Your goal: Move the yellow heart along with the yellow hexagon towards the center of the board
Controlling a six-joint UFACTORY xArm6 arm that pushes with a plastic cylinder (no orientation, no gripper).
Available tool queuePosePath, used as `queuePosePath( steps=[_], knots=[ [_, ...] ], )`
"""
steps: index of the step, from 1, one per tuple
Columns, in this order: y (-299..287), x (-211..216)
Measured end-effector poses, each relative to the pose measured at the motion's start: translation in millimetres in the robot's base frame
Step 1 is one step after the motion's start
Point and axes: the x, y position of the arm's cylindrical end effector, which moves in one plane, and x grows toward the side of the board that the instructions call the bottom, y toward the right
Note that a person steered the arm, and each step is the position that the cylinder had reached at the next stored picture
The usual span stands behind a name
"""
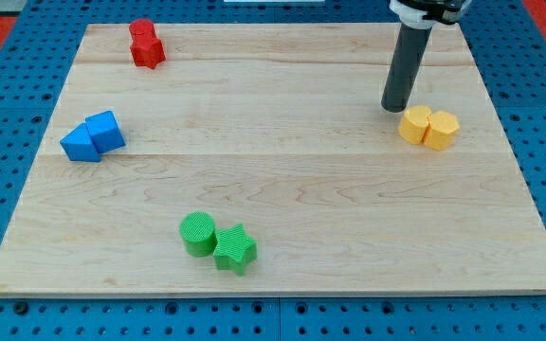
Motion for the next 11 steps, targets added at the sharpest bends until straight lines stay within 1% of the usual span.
queuePosePath(
  steps=[1, 2, 3, 4, 5, 6, 7, 8, 9, 10, 11],
  knots=[
    [0, 0],
    [28, -5],
    [57, -24],
    [82, -15],
    [126, 36],
    [113, 66],
    [38, 37],
    [-21, 26],
    [-61, 19],
    [-67, 6],
    [-68, -16]
  ],
)
